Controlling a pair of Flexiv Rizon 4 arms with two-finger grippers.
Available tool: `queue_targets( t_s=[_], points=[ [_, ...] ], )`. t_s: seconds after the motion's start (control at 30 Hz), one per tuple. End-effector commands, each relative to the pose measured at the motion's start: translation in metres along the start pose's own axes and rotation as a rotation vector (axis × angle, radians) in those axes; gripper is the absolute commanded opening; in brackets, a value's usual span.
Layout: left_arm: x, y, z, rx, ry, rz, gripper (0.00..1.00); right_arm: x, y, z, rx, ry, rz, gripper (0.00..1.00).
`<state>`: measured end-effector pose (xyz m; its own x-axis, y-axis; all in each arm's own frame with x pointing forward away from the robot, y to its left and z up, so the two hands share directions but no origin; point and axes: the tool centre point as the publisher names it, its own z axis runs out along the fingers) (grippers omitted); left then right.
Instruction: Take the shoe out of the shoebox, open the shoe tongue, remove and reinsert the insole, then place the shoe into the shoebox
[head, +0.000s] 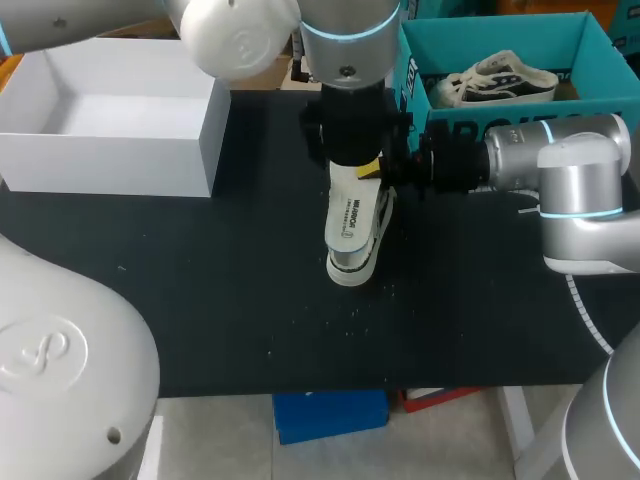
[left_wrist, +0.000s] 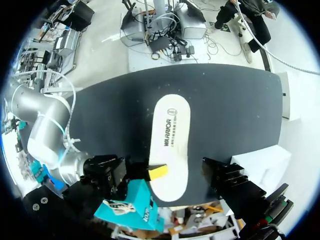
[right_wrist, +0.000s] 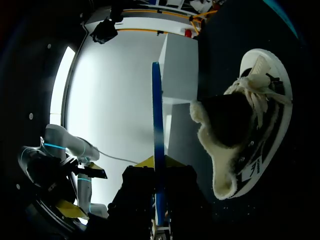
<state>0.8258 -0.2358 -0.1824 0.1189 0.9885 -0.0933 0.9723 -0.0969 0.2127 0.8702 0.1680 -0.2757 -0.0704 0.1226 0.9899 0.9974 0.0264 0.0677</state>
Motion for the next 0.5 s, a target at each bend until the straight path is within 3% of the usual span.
queue_targets(
  t_s=[0.03, 0.5],
  points=[
    [0.001, 0.011, 0.002, 0.011, -0.003, 0.008, 1.0, 0.0, 0.0, 0.001, -0.001, -0.002, 0.001, 0.0],
    [0.006, 0.063, 0.015, 0.032, -0.021, 0.042, 1.0, 0.0, 0.0, 0.001, -0.001, -0.002, 0.001, 0.0]
  ],
)
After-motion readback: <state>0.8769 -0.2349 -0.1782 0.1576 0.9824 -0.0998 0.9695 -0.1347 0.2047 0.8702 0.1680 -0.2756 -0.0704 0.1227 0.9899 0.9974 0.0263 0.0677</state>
